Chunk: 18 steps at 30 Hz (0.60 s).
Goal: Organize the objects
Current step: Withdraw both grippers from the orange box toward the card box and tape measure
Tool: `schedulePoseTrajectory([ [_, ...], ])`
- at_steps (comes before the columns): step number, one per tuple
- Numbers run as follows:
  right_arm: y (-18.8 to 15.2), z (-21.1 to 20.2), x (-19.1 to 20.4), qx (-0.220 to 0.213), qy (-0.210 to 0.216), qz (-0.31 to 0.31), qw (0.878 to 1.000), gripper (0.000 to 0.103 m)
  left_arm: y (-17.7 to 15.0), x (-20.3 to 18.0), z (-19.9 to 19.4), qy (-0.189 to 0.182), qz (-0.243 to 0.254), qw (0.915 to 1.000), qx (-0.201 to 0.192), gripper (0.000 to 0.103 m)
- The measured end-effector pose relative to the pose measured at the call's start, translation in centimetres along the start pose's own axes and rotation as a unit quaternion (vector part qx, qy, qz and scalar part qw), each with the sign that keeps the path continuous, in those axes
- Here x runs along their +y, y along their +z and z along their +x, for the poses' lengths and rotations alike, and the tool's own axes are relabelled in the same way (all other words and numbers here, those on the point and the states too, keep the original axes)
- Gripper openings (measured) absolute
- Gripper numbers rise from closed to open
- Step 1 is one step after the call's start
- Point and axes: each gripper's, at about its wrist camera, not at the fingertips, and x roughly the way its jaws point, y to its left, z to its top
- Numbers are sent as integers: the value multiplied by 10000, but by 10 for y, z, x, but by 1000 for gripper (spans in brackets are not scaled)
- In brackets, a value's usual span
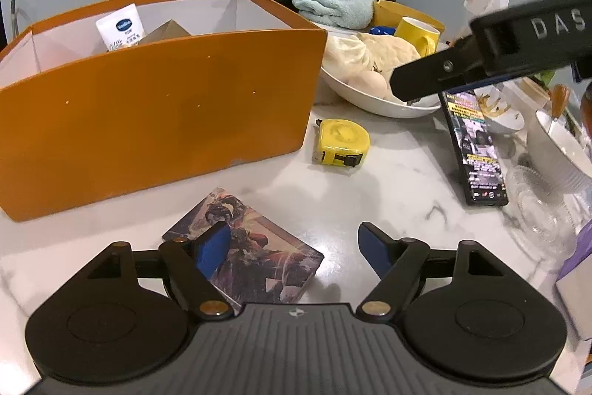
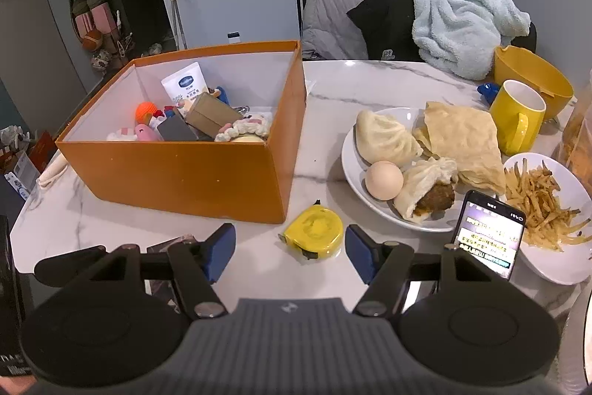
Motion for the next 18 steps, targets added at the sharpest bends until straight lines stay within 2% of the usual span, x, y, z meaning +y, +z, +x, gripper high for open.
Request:
schedulePoseTrajectory([
  [7, -1, 5, 3, 71, -15, -51, 10000, 70, -2, -15, 6, 419, 427, 9982, 19, 94],
  [13, -3, 10, 4, 133, -30, -87, 9999, 70, -5, -27, 16, 1016, 934, 9904, 57, 94],
  [18, -4, 13, 4, 161, -26, -98, 9998, 70, -6, -27, 21, 1350, 953, 9862, 85, 98],
])
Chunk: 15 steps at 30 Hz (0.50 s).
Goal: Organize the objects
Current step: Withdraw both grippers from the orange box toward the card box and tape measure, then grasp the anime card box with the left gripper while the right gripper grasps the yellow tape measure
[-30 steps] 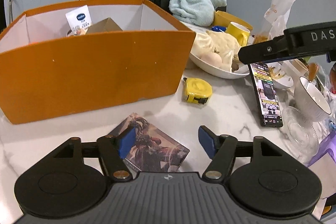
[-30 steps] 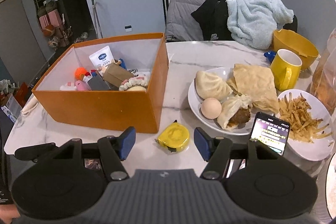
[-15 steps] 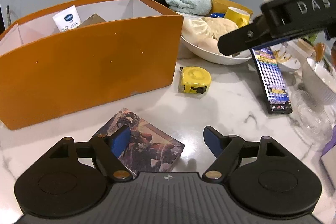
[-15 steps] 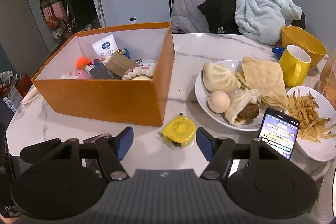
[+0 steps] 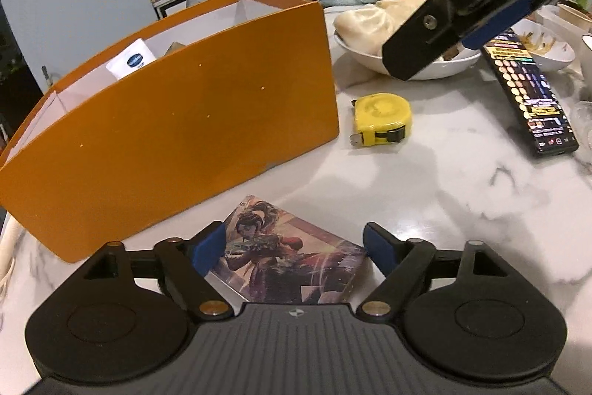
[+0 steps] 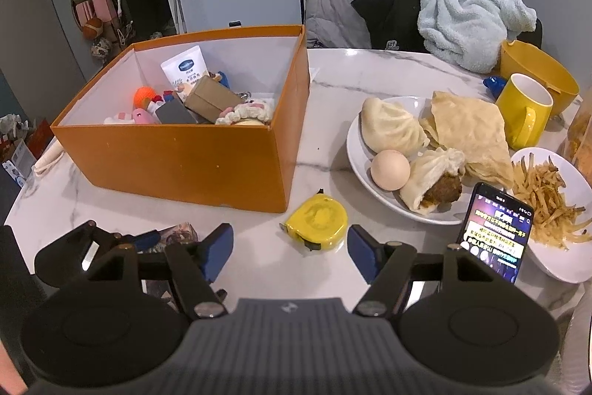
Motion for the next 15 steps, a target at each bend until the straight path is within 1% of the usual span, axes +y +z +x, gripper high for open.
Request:
schedulePoseTrajectory([
  [3, -2, 2, 1, 28, -6, -28, 10000, 70, -1, 2, 1, 47, -81, 9999, 44, 103],
  [12, -4, 10, -1, 168, -70, -90, 9998, 70, -4, 14, 1, 97, -179, 9997, 99, 103],
  [15, -6, 8, -2, 182, -119, -92, 9997, 71, -5, 18, 0, 136, -220, 9995, 179, 103],
])
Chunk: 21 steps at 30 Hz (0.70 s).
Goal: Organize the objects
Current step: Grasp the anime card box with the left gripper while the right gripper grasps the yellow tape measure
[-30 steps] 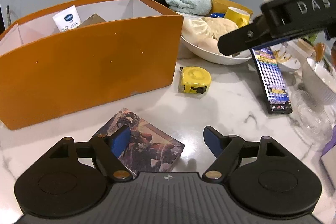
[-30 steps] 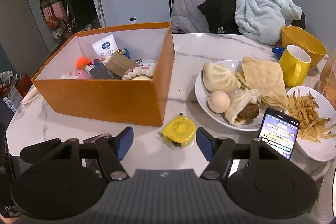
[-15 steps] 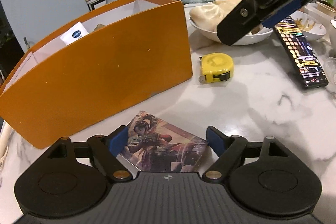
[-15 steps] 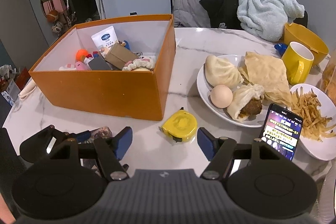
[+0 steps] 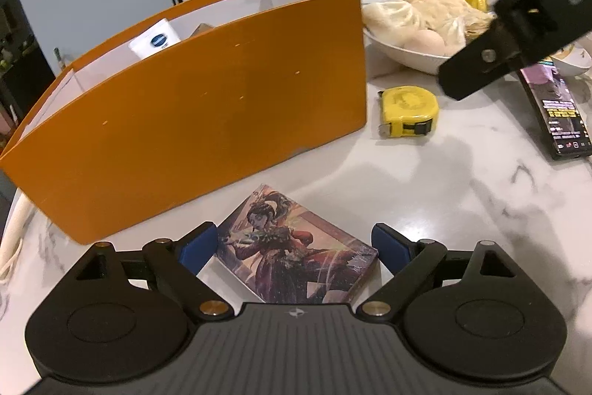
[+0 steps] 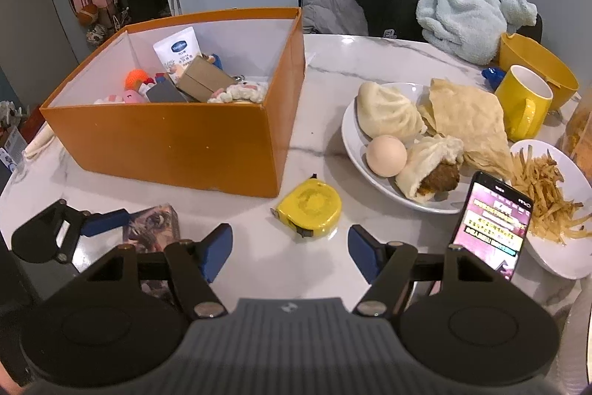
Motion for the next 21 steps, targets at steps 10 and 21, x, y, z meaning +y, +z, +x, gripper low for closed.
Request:
schedulePoseTrajectory([
  [10, 1, 19, -23, 342, 85, 749, 9966, 73, -16, 33, 1, -395, -766, 9951, 481, 103],
  [21, 1, 45, -24, 449, 158, 1361, 9896, 74, -13, 40, 4, -531, -893, 9934, 495, 101],
])
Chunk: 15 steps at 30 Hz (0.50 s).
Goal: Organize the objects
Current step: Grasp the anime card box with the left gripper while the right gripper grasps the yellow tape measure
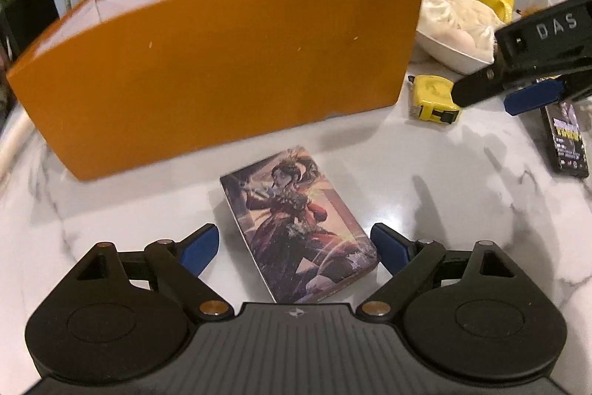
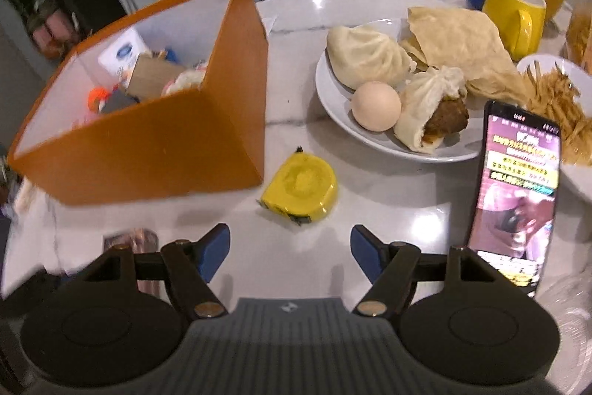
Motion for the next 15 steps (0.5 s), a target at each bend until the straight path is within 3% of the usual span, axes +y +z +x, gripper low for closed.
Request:
schedulePoseTrajectory([
  [4, 4, 10, -1, -94, 70, 255, 9996, 74, 0, 15, -5, -245, -220, 9994, -82, 85],
  [8, 5, 30, 3, -95, -112, 149, 9998, 74, -4, 31, -7, -111, -361, 9992, -104, 85],
  [15, 13, 48, 5, -217, -190, 492, 9984, 74, -13, 53, -17, -75, -378, 9991, -176, 85],
])
